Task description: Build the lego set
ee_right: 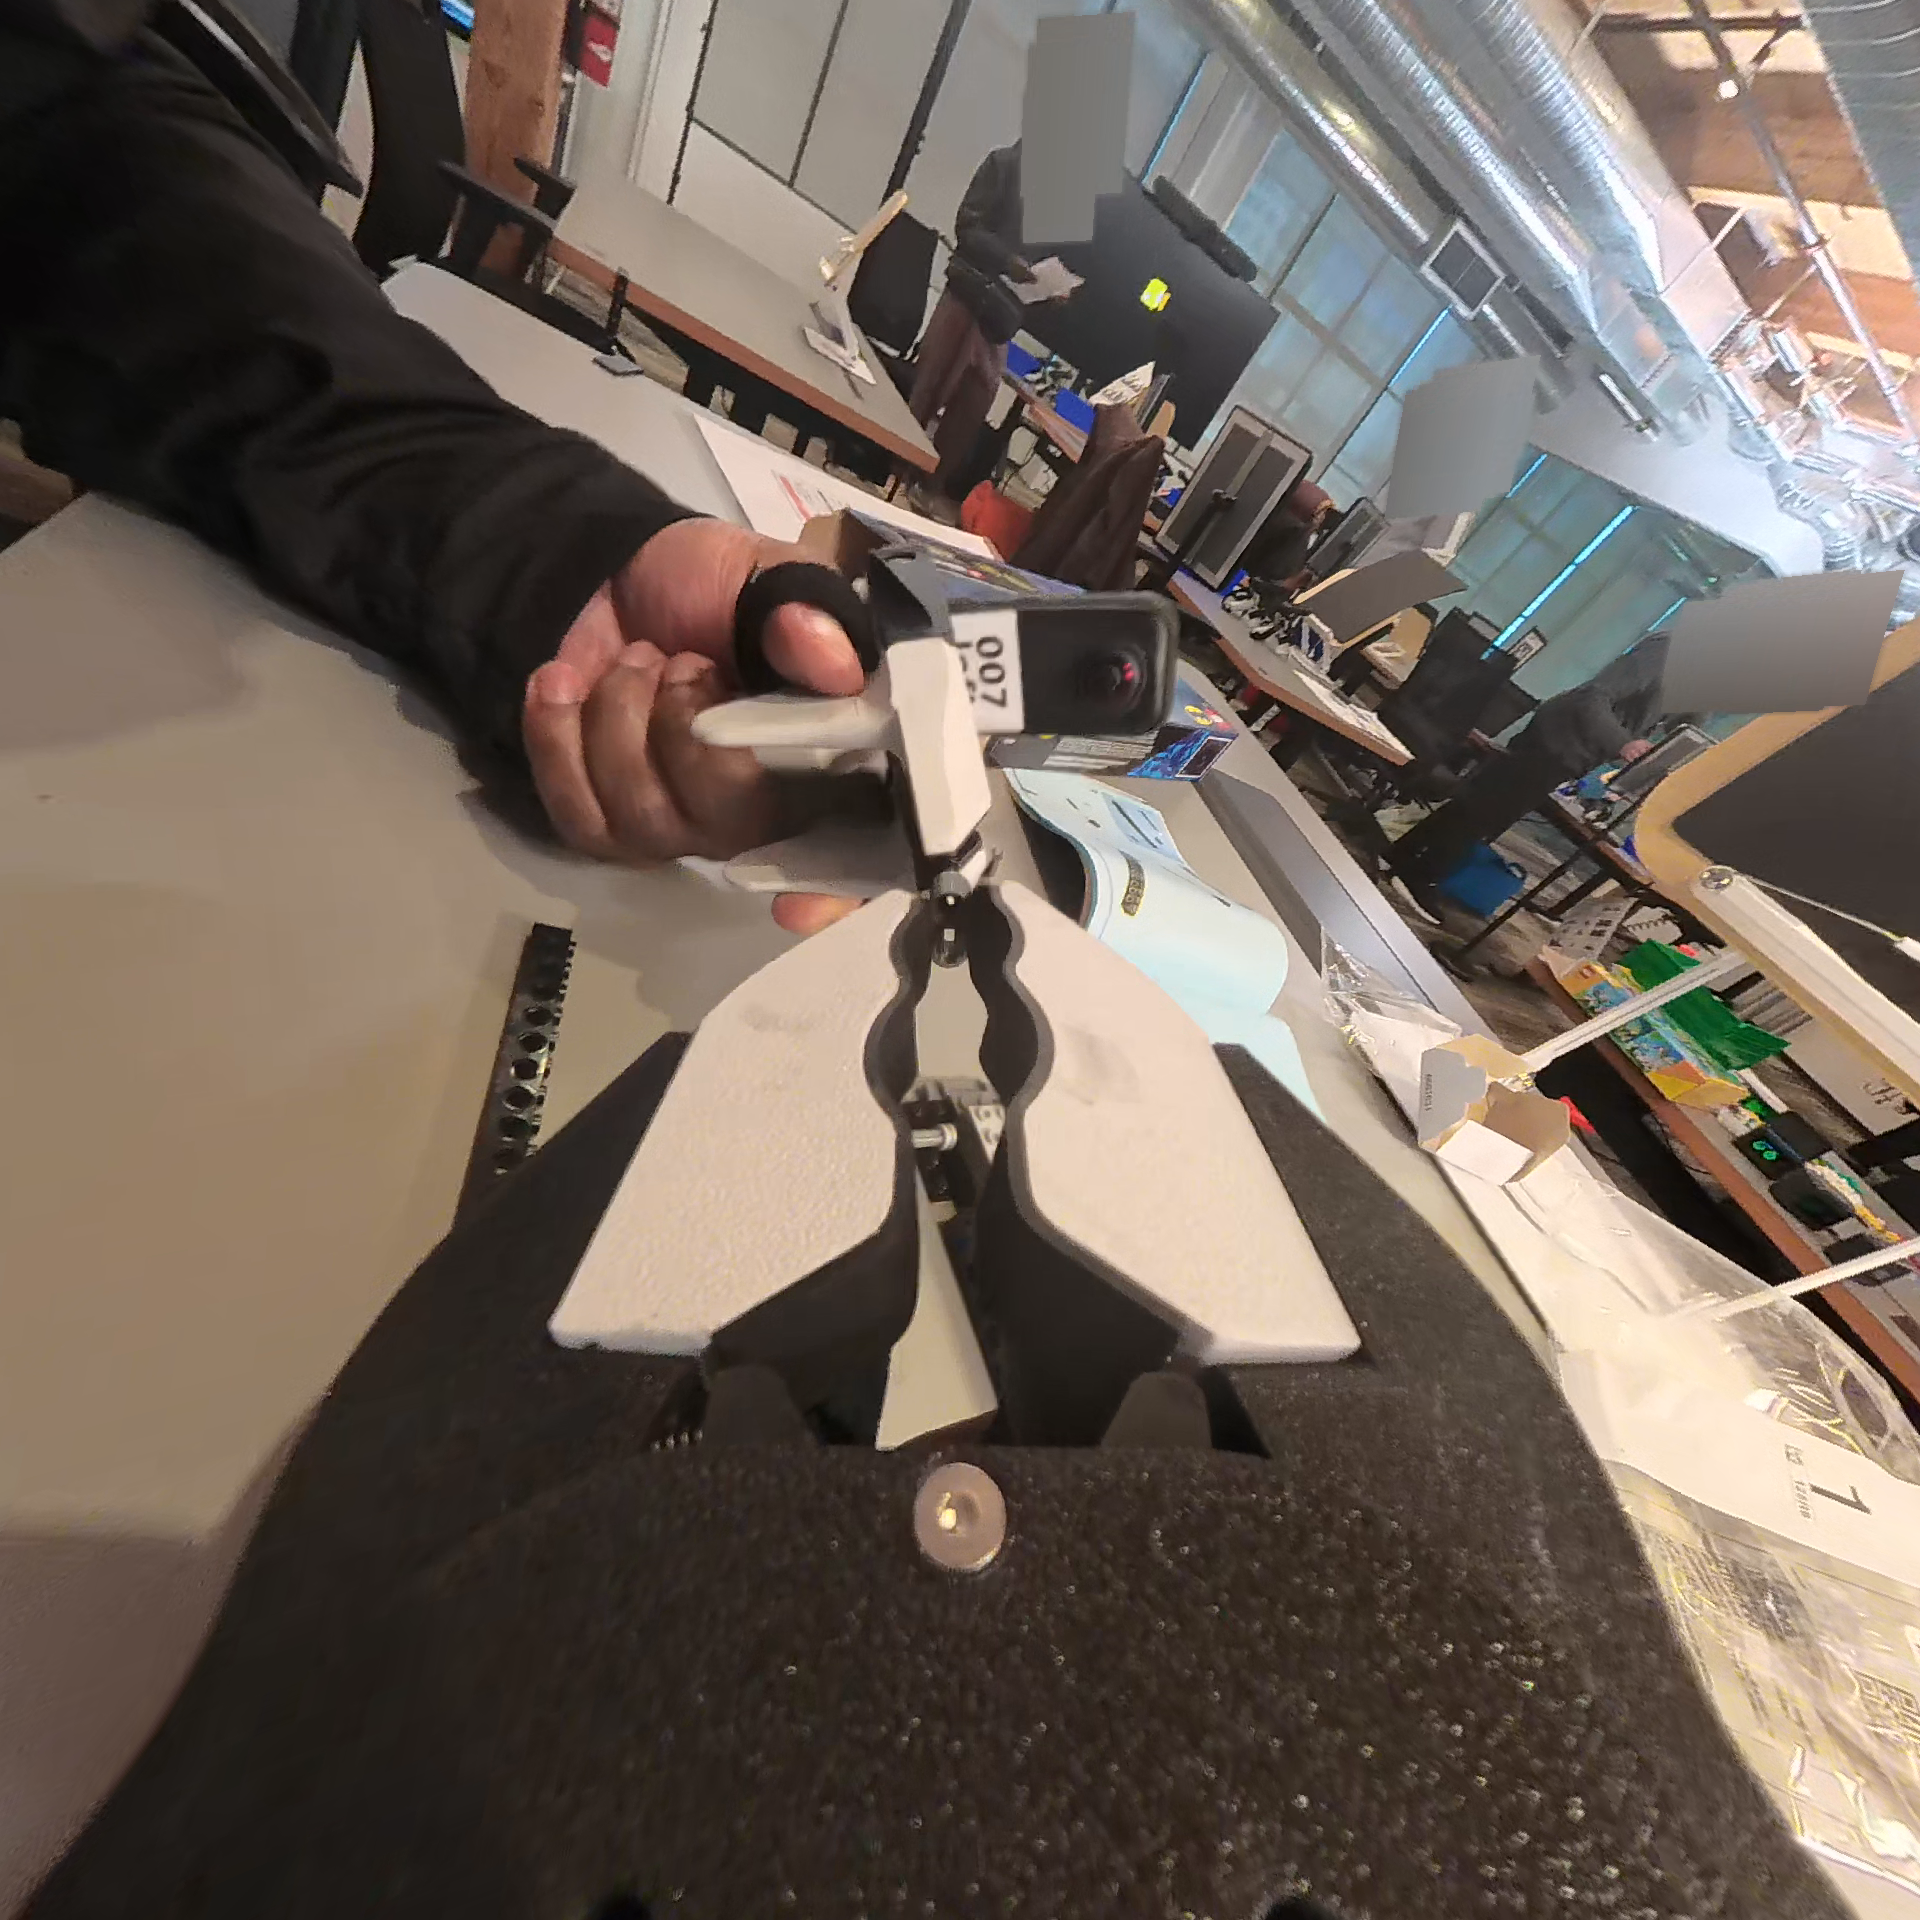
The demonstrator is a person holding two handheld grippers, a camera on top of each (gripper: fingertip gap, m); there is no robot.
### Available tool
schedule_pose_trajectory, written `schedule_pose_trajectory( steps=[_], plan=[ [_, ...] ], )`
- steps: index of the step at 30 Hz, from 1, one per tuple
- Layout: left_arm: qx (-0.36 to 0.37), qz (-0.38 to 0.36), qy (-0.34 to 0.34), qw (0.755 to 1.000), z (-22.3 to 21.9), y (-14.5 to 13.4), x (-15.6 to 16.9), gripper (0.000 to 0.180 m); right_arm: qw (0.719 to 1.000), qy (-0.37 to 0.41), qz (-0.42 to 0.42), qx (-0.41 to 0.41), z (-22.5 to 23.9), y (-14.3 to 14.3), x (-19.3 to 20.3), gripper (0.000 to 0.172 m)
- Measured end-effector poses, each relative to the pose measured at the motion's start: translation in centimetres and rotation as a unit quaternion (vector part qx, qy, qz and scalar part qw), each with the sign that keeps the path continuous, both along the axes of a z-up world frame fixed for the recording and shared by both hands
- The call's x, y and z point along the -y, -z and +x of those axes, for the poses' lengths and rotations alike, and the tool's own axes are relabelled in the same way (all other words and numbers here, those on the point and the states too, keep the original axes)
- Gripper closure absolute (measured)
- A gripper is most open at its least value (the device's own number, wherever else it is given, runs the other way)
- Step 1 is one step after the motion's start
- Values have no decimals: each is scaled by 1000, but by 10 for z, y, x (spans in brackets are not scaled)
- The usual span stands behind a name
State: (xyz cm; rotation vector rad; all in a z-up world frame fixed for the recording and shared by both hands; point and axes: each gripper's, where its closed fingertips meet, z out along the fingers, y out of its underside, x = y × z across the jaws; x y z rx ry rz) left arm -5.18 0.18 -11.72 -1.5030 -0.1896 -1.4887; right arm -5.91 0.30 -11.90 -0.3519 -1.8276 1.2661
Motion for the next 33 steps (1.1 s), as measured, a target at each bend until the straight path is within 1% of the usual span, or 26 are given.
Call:
schedule_pose_trajectory(
  steps=[1,5,8,12,16,20,22,33],
  plan=[
    [-12,-4,1,1000,0,2,0,177,1000,-3,6,6,1,2,0,164],
    [-74,-19,1,997,2,11,1,177,999,-15,34,29,3,13,4,164],
    [-80,-20,-5,997,-1,12,1,177,999,-4,38,25,0,14,3,164],
    [-76,-18,-26,997,-6,11,-1,177,999,22,35,15,-6,12,1,164],
    [-55,-15,-49,997,-12,8,-4,177,999,50,16,7,-12,9,-3,164],
    [-35,-12,-57,998,-15,5,-5,177,998,68,-10,4,-16,6,-6,165],
    [-36,-12,-57,998,-13,6,-6,177,997,74,-18,3,-18,4,-8,165],
    [-51,-7,-19,999,-2,6,-1,177,999,11,-22,30,-5,4,-2,164]
  ],
)
